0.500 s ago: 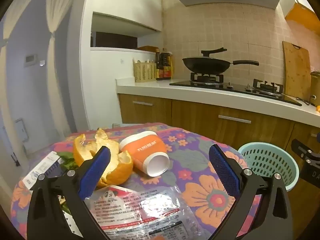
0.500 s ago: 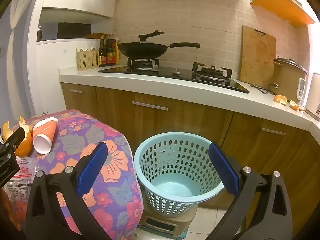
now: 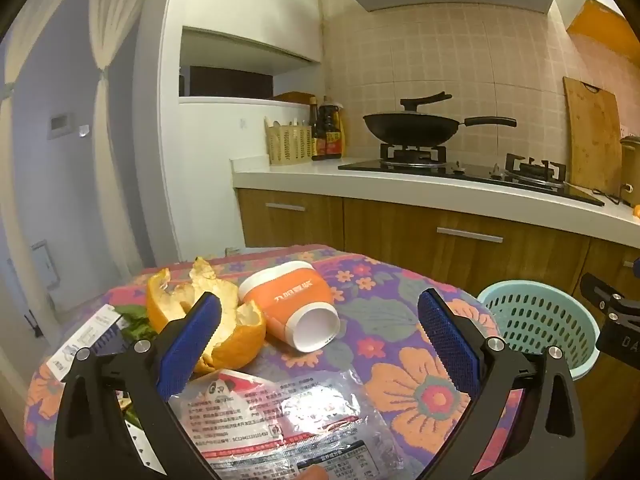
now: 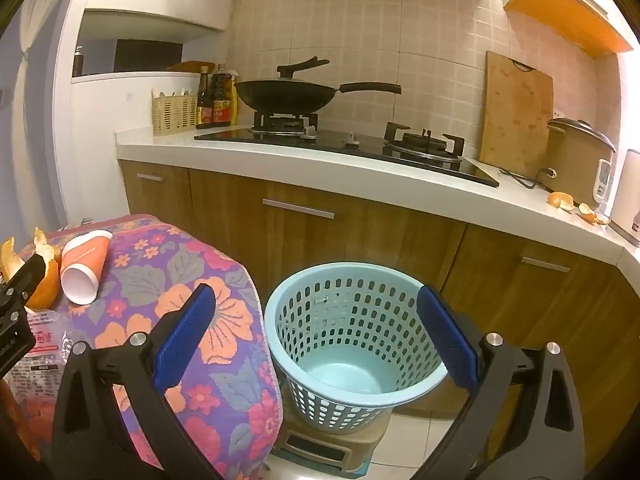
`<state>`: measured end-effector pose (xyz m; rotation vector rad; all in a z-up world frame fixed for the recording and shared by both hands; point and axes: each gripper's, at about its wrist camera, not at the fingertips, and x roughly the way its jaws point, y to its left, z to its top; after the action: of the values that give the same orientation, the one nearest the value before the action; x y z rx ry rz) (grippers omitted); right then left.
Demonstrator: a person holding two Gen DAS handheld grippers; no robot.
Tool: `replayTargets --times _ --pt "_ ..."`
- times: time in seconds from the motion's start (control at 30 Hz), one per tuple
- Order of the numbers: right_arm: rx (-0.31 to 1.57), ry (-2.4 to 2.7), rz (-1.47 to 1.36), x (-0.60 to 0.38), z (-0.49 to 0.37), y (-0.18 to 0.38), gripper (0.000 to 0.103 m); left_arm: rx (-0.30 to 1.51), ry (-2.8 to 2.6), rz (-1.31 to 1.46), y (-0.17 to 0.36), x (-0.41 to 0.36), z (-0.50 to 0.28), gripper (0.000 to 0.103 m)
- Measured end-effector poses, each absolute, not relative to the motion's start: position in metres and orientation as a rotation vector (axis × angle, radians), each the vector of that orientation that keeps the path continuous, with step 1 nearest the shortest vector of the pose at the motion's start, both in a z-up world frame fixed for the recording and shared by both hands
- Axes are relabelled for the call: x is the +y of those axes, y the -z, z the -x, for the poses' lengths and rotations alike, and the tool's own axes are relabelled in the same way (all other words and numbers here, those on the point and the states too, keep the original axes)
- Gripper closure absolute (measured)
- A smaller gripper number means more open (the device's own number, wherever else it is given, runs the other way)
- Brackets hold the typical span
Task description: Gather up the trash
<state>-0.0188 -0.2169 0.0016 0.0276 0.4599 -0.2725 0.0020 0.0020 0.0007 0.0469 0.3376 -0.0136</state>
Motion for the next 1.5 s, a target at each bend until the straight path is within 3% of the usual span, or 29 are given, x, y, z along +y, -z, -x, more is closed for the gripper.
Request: replayTargets --times 1.5 --pt "0.422 0.248 -0.002 -0.2102 0.0258 -0.0096 0.008 0.329 0.108 -0.020 0.0009 0.0020 0.0019 0.008"
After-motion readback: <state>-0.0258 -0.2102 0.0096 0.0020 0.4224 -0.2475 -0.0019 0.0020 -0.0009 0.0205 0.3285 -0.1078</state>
